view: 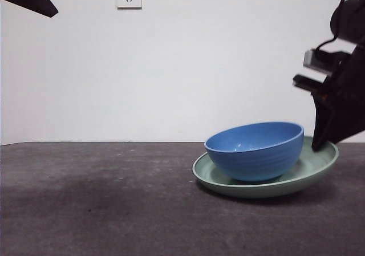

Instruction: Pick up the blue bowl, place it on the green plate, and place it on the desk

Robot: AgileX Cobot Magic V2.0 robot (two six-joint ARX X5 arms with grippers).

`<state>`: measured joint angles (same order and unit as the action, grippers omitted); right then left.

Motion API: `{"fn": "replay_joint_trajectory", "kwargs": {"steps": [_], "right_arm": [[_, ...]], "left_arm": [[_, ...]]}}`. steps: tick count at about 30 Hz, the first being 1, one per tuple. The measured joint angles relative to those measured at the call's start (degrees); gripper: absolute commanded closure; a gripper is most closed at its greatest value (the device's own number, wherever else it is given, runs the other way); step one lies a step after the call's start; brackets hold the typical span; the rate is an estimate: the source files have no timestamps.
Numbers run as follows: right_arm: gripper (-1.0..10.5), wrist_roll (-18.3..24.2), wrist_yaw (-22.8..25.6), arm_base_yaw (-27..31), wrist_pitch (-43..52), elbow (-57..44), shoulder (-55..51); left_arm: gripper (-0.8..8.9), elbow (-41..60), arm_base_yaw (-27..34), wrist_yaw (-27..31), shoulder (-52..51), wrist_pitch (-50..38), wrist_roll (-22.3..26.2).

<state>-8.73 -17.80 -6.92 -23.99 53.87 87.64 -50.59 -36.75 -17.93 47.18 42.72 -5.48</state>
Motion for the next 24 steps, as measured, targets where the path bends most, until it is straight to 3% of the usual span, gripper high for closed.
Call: {"fn": "replay_joint_trajectory", "kwargs": {"steps": [13, 19, 24], "right_arm": [[9.3, -6.8, -3.8, -3.7, 2.1, 0.0, -3.6], [9.3, -11.3, -3.8, -8.9, 7.1, 0.0, -3.6], [9.3, -14.5, -1.2, -13.9, 11.1, 0.0, -3.4]], "left_arm": [[5.93, 0.0, 0.0, 0.0, 0.0, 0.0, 0.0], [5.93, 0.0, 0.0, 0.0, 0.0, 0.0, 0.0], [5.93, 0.0, 0.0, 0.0, 0.0, 0.0, 0.0]]}}
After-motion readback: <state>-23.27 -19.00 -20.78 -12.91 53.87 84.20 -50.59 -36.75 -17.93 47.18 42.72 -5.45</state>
